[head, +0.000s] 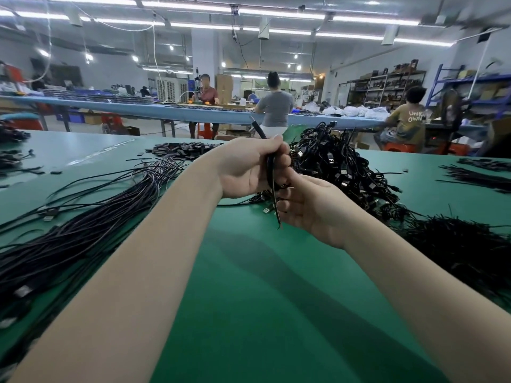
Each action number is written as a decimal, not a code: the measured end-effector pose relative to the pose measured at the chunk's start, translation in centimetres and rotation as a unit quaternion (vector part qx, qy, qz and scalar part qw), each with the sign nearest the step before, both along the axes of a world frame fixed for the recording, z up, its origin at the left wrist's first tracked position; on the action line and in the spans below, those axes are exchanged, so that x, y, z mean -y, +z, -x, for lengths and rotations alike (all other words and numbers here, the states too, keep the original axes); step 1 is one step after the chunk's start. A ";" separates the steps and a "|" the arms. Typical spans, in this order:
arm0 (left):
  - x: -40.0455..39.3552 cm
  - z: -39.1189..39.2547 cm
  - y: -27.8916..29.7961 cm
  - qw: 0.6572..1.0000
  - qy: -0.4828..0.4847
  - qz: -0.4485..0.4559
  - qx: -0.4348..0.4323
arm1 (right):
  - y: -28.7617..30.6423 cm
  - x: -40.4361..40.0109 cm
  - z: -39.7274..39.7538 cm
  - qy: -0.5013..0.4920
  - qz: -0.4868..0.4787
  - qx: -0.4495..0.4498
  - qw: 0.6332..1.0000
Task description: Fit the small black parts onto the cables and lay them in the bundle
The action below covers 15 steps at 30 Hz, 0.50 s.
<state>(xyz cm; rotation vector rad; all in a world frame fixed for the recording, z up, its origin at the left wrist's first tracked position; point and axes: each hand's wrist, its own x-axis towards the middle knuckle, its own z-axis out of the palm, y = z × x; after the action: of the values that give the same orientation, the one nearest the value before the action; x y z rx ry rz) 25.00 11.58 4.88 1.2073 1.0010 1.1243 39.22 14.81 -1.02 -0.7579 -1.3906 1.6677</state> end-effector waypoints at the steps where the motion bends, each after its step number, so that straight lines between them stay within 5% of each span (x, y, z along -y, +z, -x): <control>1: 0.1 0.0 0.1 0.999 0.014 0.000 -0.038 | -0.2 0.0 0.1 -0.006 0.001 -0.010 1.000; 5: -0.2 -0.3 0.0 0.983 0.078 -0.029 -0.164 | -0.5 0.0 0.3 -0.033 0.003 -0.022 0.999; 11: -0.2 -1.4 -0.5 0.999 0.027 -0.037 0.001 | -0.1 0.2 0.0 -0.005 -0.052 0.015 0.998; 15: -0.6 -1.5 -0.7 0.996 0.055 -0.066 -0.017 | 0.4 0.3 -0.3 0.033 -0.057 0.014 0.998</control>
<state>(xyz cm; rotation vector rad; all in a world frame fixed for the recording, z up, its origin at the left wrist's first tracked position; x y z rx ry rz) 26.53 12.15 4.20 1.2927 1.0426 1.2758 39.48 14.53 -0.58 -0.6801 -1.5320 1.6170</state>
